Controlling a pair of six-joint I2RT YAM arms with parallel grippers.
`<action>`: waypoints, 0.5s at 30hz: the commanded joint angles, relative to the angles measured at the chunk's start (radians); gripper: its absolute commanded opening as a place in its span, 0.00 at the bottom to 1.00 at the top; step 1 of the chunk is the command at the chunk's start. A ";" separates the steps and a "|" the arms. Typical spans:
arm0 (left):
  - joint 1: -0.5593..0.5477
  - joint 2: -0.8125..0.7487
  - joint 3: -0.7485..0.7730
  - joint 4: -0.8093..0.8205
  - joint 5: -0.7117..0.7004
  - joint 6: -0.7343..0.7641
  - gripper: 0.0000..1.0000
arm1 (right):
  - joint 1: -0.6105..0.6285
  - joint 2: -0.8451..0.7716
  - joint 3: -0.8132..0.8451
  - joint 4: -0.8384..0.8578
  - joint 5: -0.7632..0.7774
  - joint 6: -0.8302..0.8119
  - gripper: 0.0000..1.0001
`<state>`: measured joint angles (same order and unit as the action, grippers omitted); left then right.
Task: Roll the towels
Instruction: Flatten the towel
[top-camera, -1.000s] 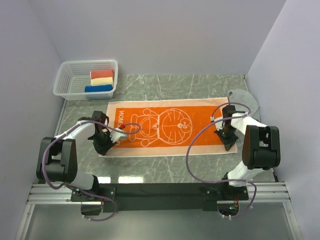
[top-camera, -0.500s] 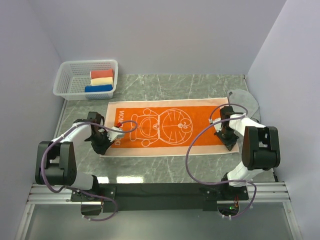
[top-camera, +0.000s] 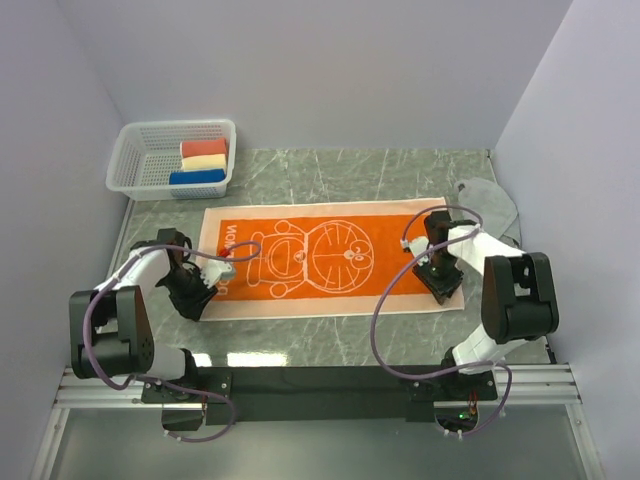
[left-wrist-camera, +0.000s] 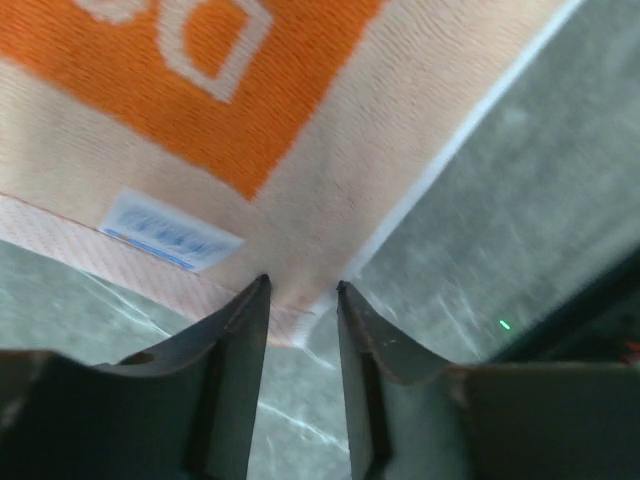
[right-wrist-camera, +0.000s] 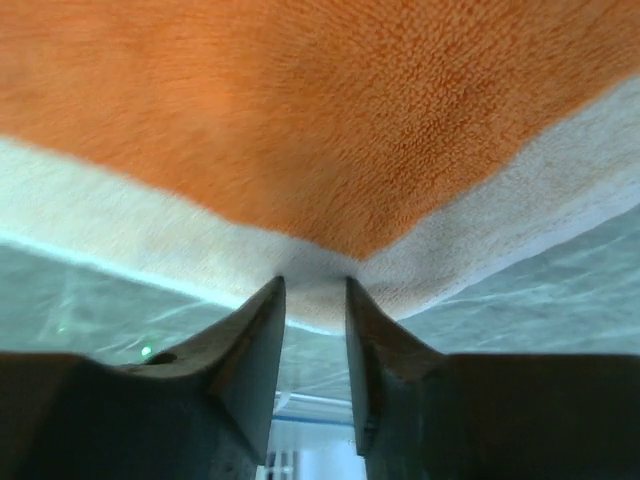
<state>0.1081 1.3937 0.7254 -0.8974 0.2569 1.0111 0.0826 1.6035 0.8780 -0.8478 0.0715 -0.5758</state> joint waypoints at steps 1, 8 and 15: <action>0.015 -0.028 0.086 -0.147 0.059 0.032 0.41 | -0.012 -0.114 0.103 -0.075 -0.150 -0.001 0.42; 0.015 0.025 0.364 -0.051 0.257 -0.150 0.43 | -0.072 -0.094 0.435 -0.109 -0.259 0.083 0.53; 0.013 0.165 0.393 0.354 0.222 -0.499 0.40 | -0.076 0.123 0.570 -0.027 -0.190 0.165 0.24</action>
<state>0.1184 1.5074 1.0943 -0.7555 0.4633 0.7185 0.0101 1.6527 1.3994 -0.9066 -0.1387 -0.4778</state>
